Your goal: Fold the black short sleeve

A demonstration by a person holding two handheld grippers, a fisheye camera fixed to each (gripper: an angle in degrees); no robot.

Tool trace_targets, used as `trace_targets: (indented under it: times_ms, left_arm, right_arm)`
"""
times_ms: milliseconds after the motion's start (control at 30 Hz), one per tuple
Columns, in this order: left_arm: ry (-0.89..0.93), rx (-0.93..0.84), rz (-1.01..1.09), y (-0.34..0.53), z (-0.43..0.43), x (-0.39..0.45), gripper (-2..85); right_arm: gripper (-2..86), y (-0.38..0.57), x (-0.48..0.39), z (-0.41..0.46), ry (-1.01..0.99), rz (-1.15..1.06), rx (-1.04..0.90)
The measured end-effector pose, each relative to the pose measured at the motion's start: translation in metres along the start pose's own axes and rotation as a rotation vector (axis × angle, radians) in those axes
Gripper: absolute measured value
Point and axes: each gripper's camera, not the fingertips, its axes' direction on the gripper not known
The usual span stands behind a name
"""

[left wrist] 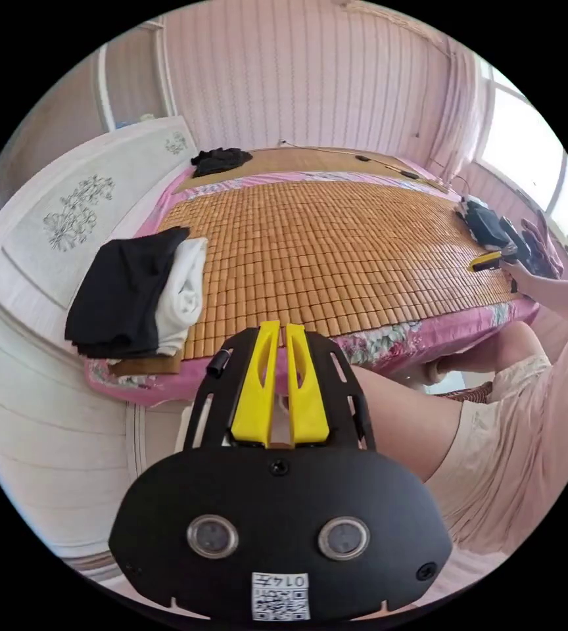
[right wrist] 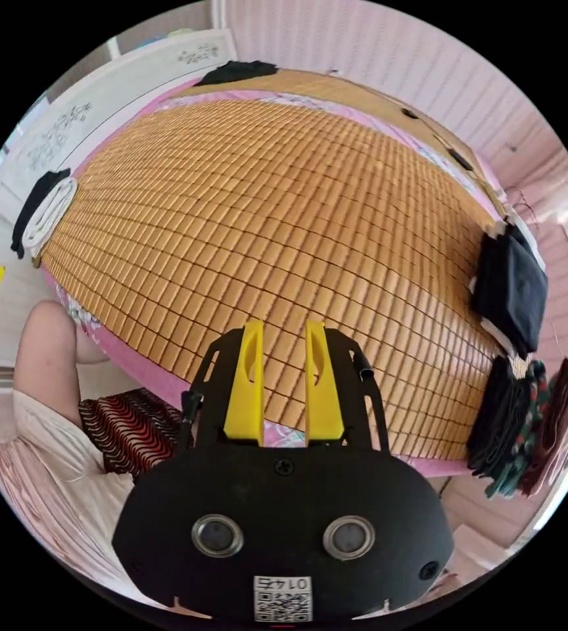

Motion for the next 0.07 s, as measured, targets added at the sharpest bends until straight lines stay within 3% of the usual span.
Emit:
trace_targets:
  times_ms: [67]
  left_arm:
    - [0.075,0.038,0.106,-0.041,0.016,0.032,0.6]
  right_arm:
    - [11.7,0.028,0.041,-0.022,0.094,0.156,0.104]
